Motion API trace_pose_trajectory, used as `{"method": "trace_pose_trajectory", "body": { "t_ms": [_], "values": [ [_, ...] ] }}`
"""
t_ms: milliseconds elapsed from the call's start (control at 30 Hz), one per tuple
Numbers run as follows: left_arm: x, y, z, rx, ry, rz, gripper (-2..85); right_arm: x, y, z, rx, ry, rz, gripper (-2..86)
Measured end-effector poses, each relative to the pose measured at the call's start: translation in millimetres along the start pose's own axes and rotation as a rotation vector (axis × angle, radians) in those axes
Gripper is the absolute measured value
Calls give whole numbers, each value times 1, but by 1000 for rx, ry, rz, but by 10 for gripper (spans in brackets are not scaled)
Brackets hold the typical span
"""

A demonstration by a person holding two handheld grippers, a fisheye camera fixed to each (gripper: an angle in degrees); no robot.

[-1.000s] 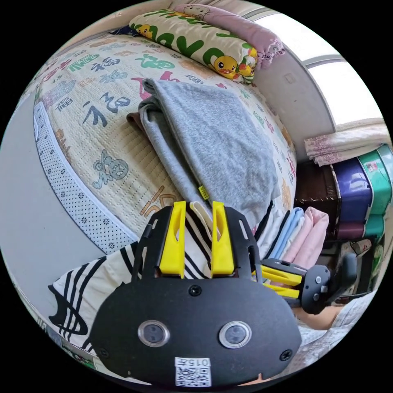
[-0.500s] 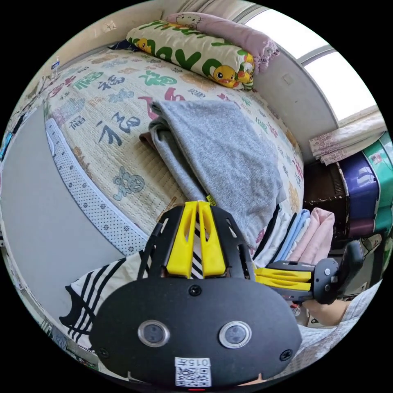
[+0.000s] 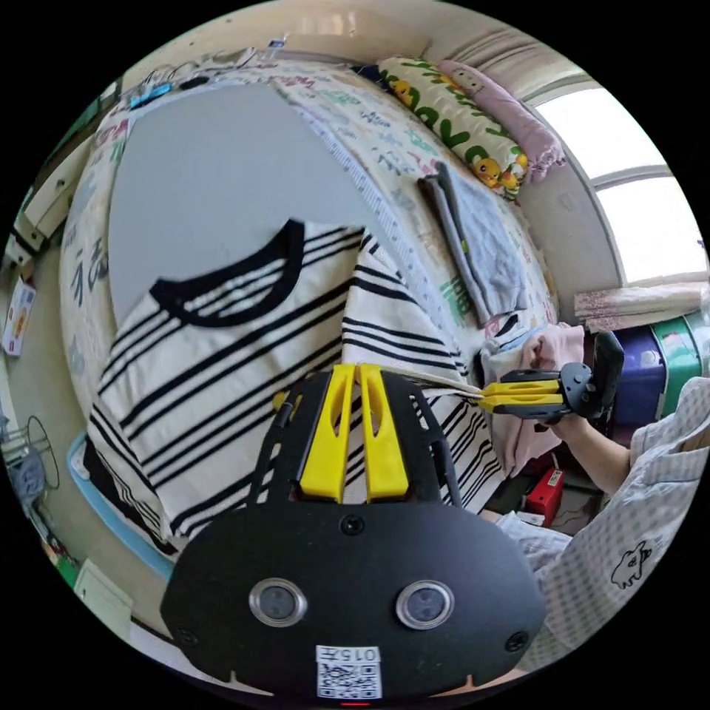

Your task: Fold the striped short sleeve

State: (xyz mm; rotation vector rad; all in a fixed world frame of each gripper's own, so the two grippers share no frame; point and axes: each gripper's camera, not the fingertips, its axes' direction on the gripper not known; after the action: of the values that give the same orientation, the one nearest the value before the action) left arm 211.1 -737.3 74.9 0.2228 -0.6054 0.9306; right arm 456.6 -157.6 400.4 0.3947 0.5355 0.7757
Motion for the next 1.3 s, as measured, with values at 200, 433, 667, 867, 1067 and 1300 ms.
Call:
{"method": "trace_pose_trajectory", "body": {
  "t_ms": [200, 433, 667, 867, 1067, 1300],
  "values": [
    [-8, -23, -28, 142, 37, -13, 61, 48, -8, -49, 104, 80, 188, 71],
    [53, -117, 25, 94, 61, 153, 46, 62, -66, -49, 40, 194, 228, 63],
    [77, -138, 35, 63, -13, 186, 10, 76, -68, -82, 44, 241, 260, 32],
    [86, -103, -8, 116, 19, 152, 31, 66, -56, -148, 113, 225, 278, 48],
    [76, -12, -41, 54, 37, 7, 63, 13, -38, -177, 74, 54, 113, 75],
    [91, 45, -48, -7, 39, -65, 45, -42, -28, -177, -28, 199, -49, 80]
  ]
}}
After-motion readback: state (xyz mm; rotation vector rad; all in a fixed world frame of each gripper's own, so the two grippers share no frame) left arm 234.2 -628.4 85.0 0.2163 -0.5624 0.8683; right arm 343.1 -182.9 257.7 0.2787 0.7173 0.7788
